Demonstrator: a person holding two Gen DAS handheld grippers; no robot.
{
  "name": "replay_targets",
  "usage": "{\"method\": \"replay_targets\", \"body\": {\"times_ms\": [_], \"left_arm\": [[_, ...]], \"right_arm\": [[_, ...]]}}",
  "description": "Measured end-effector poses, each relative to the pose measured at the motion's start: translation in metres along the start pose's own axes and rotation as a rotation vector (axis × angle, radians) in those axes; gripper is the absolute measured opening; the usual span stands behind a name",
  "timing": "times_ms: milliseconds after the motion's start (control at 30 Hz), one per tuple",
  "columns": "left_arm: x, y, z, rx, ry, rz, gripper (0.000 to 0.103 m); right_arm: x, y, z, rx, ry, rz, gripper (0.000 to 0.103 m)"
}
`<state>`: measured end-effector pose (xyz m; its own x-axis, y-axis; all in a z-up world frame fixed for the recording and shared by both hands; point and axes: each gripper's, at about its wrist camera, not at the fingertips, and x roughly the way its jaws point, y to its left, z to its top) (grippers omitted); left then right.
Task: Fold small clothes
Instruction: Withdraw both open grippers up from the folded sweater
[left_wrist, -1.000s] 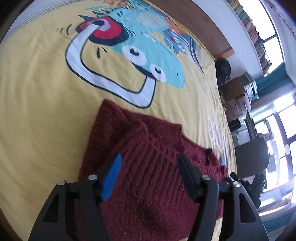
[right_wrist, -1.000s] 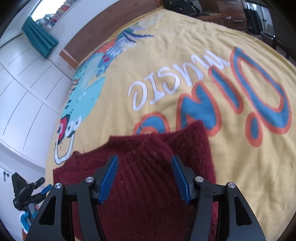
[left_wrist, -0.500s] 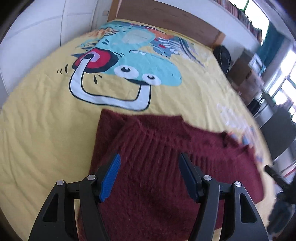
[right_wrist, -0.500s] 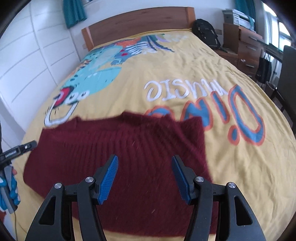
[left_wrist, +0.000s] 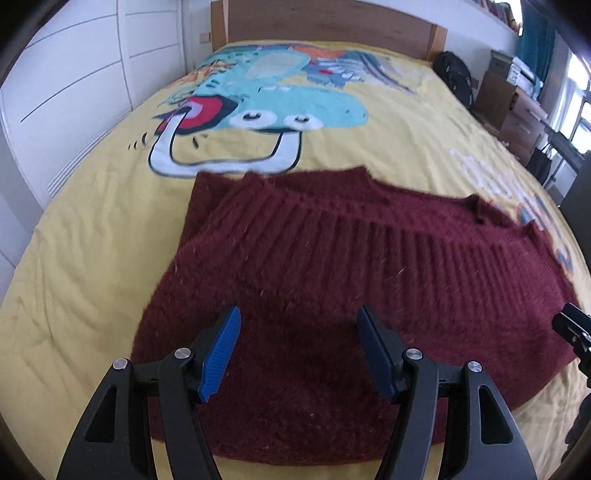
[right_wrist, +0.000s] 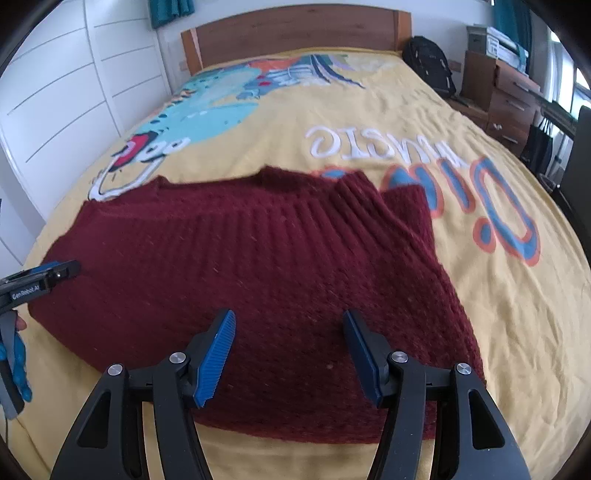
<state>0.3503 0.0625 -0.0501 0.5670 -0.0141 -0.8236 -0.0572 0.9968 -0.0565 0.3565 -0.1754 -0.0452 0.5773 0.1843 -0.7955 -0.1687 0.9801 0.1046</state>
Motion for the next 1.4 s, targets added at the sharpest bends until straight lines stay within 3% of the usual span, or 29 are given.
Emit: {"method": "replay_targets", "body": {"times_ms": [233, 433, 733, 1000, 1167, 1400], "left_arm": [[0.003, 0.008, 0.000, -0.013, 0.038, 0.014, 0.060], [-0.009, 0.018, 0.007, -0.048, 0.009, 0.027, 0.060], [-0.016, 0.010, 0.023, -0.025, -0.032, -0.021, 0.060], [0.007, 0.008, 0.025, -0.015, -0.033, -0.042, 0.060], [0.019, 0.026, 0.015, -0.031, -0.024, -0.053, 0.060], [0.006, 0.041, 0.012, -0.030, -0.028, -0.098, 0.060]], "right_arm": [[0.003, -0.023, -0.006, 0.016, 0.027, -0.020, 0.063], [-0.011, -0.026, 0.003, 0.014, 0.006, -0.063, 0.063], [-0.010, 0.014, 0.023, -0.081, -0.038, -0.039, 0.066], [0.026, 0.042, 0.020, -0.156, 0.006, -0.030, 0.066], [0.034, 0.032, 0.018, -0.146, 0.023, -0.026, 0.068], [0.027, 0.014, 0.018, -0.123, 0.045, -0.080, 0.068]]}}
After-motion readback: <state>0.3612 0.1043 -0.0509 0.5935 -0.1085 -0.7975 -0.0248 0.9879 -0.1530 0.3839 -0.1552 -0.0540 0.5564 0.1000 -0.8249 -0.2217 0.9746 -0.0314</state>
